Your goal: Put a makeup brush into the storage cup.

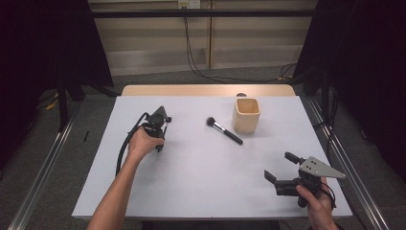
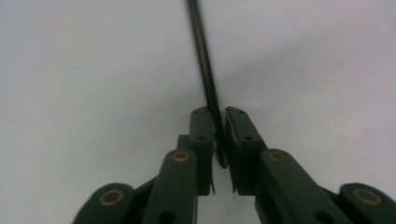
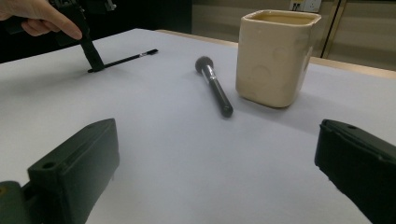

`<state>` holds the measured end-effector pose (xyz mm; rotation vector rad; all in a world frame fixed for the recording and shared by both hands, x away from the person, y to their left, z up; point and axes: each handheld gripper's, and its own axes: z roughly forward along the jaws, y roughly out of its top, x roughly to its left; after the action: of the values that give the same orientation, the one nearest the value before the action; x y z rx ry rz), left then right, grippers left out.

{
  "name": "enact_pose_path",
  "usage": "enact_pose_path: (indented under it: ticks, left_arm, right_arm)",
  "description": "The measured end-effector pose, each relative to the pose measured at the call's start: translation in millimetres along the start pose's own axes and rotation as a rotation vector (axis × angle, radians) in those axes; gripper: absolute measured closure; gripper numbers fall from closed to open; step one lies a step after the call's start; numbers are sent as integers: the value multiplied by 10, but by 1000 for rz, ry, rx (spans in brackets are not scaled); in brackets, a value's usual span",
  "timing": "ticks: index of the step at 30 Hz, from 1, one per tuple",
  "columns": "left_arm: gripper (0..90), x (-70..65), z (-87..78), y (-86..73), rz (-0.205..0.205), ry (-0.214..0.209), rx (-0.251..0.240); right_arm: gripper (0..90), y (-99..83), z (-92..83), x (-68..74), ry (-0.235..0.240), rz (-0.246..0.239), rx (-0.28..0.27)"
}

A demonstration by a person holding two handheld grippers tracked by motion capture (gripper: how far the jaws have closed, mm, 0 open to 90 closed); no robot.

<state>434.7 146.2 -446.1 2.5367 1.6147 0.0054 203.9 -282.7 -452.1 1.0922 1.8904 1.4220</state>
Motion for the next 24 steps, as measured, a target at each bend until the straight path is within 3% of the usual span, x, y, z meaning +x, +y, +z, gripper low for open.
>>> enact_pose_path:
  ticks: [2,13,24]
  left_arm:
    - [857,12,-2,-2,-14,-13,3]
    - [860,21,-13,-20,-7,-16,-12]
    - [860,123,-26,-113,-47,-80,-99]
  right_arm:
    - [0,-1,-3,2,1,-1,0]
    - [0,-1,-9,-1,3,-2,-1]
    - [0,0,-7,-4,3,0,-2]
